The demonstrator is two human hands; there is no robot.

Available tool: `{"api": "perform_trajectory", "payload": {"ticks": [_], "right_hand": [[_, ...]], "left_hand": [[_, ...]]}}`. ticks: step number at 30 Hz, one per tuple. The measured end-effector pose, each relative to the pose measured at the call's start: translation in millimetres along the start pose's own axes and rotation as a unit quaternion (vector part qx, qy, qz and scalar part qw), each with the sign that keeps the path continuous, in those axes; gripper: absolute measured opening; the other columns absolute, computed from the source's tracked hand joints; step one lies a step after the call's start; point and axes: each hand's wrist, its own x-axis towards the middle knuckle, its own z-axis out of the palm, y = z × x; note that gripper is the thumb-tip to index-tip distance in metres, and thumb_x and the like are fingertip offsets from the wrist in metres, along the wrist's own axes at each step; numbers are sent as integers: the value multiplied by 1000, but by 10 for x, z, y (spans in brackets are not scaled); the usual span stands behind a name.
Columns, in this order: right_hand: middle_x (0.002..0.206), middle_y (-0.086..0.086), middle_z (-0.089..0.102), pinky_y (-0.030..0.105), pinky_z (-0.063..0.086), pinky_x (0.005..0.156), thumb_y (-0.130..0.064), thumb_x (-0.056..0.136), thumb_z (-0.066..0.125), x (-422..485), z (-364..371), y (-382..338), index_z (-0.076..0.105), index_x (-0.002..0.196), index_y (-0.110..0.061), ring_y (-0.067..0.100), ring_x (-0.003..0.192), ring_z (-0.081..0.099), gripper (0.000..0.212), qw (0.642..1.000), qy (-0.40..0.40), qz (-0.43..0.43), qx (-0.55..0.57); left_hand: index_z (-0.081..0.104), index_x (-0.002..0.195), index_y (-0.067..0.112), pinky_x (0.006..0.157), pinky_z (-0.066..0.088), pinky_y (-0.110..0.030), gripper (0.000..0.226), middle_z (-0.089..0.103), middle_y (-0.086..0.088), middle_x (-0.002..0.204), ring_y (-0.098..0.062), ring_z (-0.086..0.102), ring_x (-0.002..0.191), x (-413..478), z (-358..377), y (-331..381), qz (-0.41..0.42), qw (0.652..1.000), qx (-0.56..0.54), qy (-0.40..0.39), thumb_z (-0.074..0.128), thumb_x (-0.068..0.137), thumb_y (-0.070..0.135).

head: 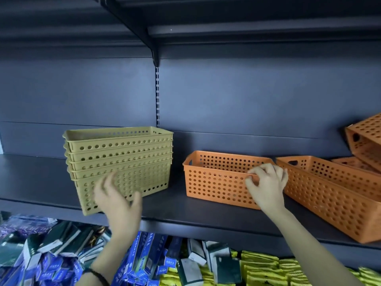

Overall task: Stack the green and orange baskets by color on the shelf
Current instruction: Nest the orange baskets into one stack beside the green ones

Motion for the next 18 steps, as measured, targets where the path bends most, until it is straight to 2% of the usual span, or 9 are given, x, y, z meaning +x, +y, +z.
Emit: {"api": "perform_trajectory", "payload": {"ticks": [2,4,6,9,11,13,14,16,18], "right_hand": [[102,4,58,59,4,114,-17,75,69,1,-77,107,73,83,-17,30,117,38,9,1000,-2,2,18],[106,4,57,59,4,114,-24,75,61,-1,-165,214,73,83,-20,29,118,38,15,999,-11,0,42],[112,6,58,61,15,111,-32,75,51,-11,-266,331,73,87,-22,32,120,40,27,997,-32,-21,66],[126,8,54,41,24,110,-23,81,55,-57,-497,495,71,101,-19,30,126,36,26,994,-48,-54,85],[125,8,56,38,33,106,-9,81,62,-86,-671,625,68,108,-14,28,123,41,29,997,-18,-70,34],[115,11,63,43,41,99,-7,78,60,-128,-857,754,68,107,-9,31,112,51,29,994,34,-76,-73],[109,12,66,46,40,98,-10,77,58,-154,-931,819,68,105,-8,32,107,54,30,988,52,-71,-129],[102,14,69,49,36,98,-14,73,54,-206,-1055,940,67,105,-6,36,100,58,35,974,49,-44,-216],[95,17,69,51,39,90,-13,72,56,-232,-1107,1059,68,101,-3,39,89,62,33,962,27,-20,-273]], "left_hand": [[42,134,9,108,18,-34,63,33,-18,141,-30,25,134,-204,242,145,45,992,-14,-116,69,77,9],[36,141,11,106,18,-27,69,31,-15,144,-28,24,137,-290,476,271,2,977,-61,-206,71,81,19],[28,146,14,108,22,-30,81,30,-10,149,-23,25,139,-319,682,392,-32,962,-98,-254,73,80,27],[27,147,23,105,32,-33,82,37,6,140,-12,34,130,-353,883,571,-35,940,-141,-308,73,80,26],[35,141,26,92,39,-29,67,48,8,127,-11,45,117,-395,963,662,-47,932,-151,-326,70,83,22],[41,129,25,87,44,-32,52,55,4,117,-15,53,110,-430,1009,724,-61,938,-158,-302,68,85,19],[42,123,25,87,47,-35,46,56,2,116,-17,56,108,-434,1018,752,-64,940,-159,-294,67,85,18],[41,111,26,83,50,-37,37,58,1,115,-20,58,104,-439,1046,777,-65,936,-169,-302,66,86,17],[40,101,30,75,48,-32,30,61,-2,112,-22,61,100,-444,1079,786,-58,930,-175,-319,63,88,16]]}}
